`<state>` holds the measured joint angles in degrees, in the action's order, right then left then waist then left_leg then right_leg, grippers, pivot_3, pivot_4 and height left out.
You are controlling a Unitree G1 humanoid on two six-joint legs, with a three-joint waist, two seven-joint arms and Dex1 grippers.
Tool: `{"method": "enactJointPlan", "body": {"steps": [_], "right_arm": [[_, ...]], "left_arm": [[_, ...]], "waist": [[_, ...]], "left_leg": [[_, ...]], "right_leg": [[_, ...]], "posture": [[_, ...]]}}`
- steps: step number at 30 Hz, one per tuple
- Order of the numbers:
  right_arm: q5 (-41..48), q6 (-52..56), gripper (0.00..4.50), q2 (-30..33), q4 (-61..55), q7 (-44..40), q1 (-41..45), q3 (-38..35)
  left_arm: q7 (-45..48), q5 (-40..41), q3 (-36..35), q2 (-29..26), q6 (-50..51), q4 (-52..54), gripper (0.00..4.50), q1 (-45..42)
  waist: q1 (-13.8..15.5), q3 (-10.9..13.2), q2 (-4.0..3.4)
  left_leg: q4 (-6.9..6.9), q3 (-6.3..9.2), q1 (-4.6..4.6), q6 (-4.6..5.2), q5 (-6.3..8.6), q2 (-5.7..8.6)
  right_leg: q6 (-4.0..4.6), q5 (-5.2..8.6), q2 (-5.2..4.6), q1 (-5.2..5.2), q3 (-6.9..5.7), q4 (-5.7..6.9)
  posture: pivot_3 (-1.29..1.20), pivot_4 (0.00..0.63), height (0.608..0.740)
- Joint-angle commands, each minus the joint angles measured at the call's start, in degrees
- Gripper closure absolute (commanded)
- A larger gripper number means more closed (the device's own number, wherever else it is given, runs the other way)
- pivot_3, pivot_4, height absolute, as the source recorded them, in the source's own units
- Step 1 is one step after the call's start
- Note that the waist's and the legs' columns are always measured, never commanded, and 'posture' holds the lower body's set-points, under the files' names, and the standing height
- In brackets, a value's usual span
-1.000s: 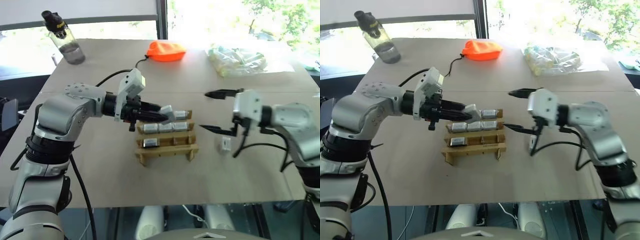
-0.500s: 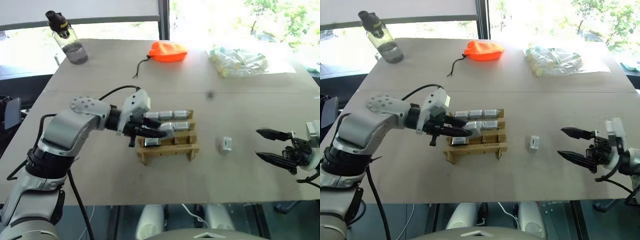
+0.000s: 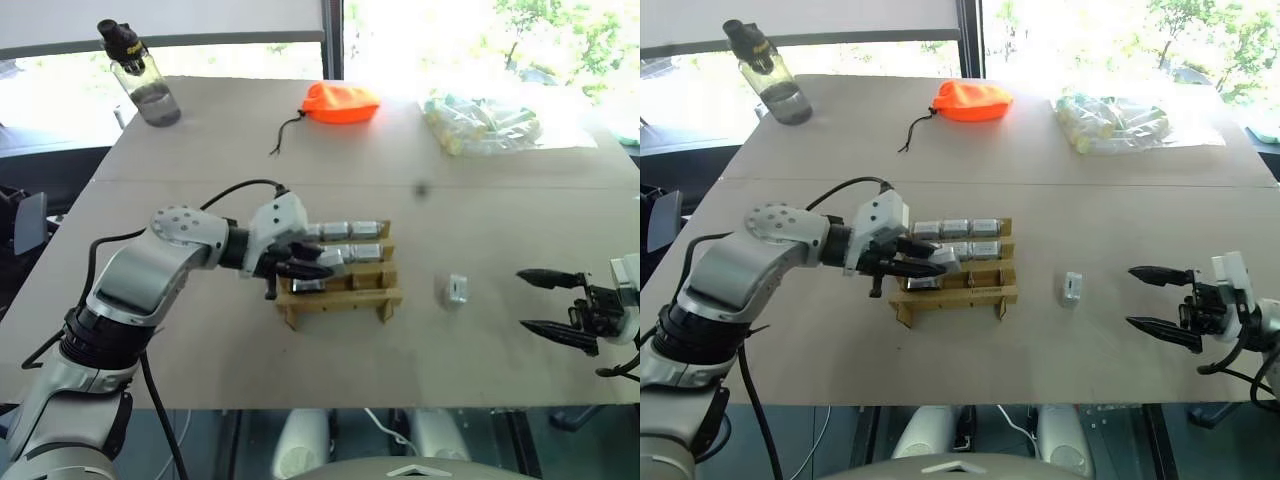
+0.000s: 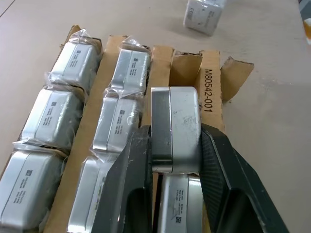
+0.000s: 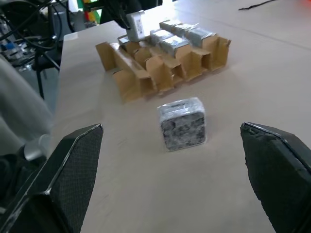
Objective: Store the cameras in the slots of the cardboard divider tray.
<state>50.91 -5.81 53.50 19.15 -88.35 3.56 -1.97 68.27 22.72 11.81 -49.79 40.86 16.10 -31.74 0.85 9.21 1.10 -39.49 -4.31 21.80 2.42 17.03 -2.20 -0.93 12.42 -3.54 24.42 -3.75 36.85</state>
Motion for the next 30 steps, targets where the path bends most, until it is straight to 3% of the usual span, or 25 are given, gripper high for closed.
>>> {"method": "enactJointPlan", "body": {"steps": [1,12,23,30], "right_arm": [[3.97,-2.89,0.00,2.29,0.08,-4.15,1.41,1.74],[7.04,-17.58,0.00,6.38,-0.39,-4.15,3.25,10.95],[7.84,-22.85,0.00,6.07,1.70,-4.15,3.94,12.19],[8.06,-22.56,0.00,5.81,1.41,-4.15,3.38,11.66]], "left_arm": [[-0.20,0.21,-0.53,-0.16,-0.36,1.92,3.78,0.36],[0.35,-1.18,0.53,0.83,-1.94,0.15,3.78,0.26],[1.75,-1.90,1.50,1.33,-3.92,-1.70,3.78,-0.42],[3.99,-7.29,5.50,0.50,-9.04,-4.31,3.78,-1.23]], "waist": [[0.00,0.00,0.00],[0.00,0.00,0.00],[-0.01,0.00,-0.01],[0.00,0.00,-0.01]], "left_leg": [[0.00,0.01,-0.01,0.00,0.00,-0.01],[-0.01,0.03,-0.02,-0.01,0.00,-0.02],[-0.03,0.03,-0.02,-0.01,0.00,-0.03],[-0.04,0.02,-0.02,-0.01,-0.01,-0.02]], "right_leg": [[0.00,0.00,0.01,0.00,0.00,0.01],[0.00,0.00,0.01,-0.02,-0.03,0.01],[0.01,0.00,0.00,-0.02,-0.03,0.02],[0.01,0.00,0.00,-0.03,-0.03,0.02]], "posture": [[0.00,0.150,0.726],[0.00,0.150,0.726],[0.00,0.150,0.726],[0.00,0.150,0.726]]}}
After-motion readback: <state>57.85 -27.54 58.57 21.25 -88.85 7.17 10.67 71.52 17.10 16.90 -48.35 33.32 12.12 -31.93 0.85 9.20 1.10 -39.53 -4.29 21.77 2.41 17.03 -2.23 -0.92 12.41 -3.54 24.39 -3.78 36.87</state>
